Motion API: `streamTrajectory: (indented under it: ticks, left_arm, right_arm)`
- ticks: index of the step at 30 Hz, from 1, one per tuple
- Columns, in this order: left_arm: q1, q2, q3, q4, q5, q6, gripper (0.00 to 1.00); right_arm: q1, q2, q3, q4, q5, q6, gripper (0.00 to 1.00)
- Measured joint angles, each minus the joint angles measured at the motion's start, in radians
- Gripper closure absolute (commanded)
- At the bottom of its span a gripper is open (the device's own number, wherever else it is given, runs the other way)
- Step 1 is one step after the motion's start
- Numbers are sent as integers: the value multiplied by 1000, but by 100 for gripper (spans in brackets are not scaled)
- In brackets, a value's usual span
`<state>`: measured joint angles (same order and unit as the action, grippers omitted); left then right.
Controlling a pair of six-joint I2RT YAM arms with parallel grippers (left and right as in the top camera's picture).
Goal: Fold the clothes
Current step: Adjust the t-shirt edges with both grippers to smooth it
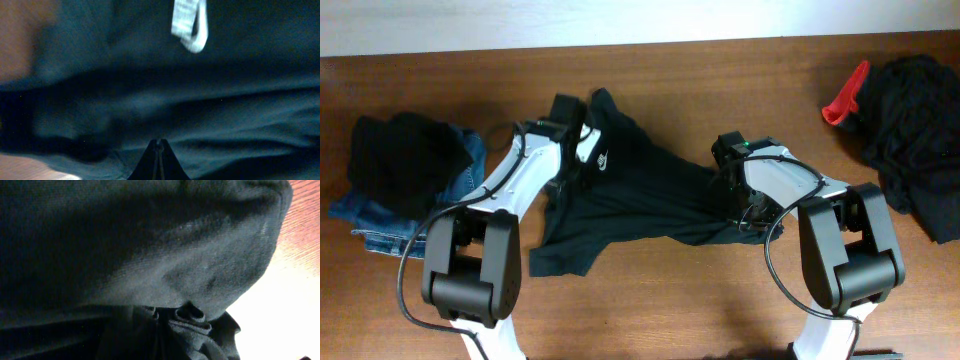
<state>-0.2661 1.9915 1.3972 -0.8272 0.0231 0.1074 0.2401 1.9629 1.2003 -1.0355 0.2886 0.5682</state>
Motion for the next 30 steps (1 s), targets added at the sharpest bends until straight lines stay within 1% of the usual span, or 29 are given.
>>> streamTrajectory:
  ticks: [3, 5, 9, 11, 15, 18, 20, 22, 24, 28, 30]
  left_arm:
    - [5, 0, -71, 14, 0, -3, 99]
    - [8, 0, -96, 10, -18, -29, 99]
    - [33, -2, -98, -20, -144, -139, 99]
    - [66, -2, -98, -42, -207, -203, 100]
    - [158, -6, -98, -63, -280, -303, 99]
    - [215, -27, -98, -63, -300, -333, 99]
    - [230, -51, -97, -57, -287, -325, 99]
    - [225, -79, -88, -24, -240, -291, 98]
    - [208, -102, -76, 37, -171, -239, 94]
    - [145, -135, -60, 161, -35, -124, 93]
    - [109, -135, -58, 224, 2, -76, 92]
  right_arm:
    - [0, 0, 0, 0, 0, 0, 96]
    - [0, 0, 0, 0, 0, 0, 96]
    - [0, 0, 0, 0, 0, 0, 96]
    - [0, 0, 0, 0, 0, 0, 96]
    - [0, 0, 0, 0, 0, 0, 96]
    - [0, 0, 0, 0, 0, 0, 96]
    - [0, 0, 0, 0, 0, 0, 96]
    - [0, 0, 0, 0, 0, 0, 97]
    - [0, 0, 0, 0, 0, 0, 96]
    - [0, 0, 0, 2, 0, -9, 96]
    - [0, 0, 0, 2, 0, -21, 96]
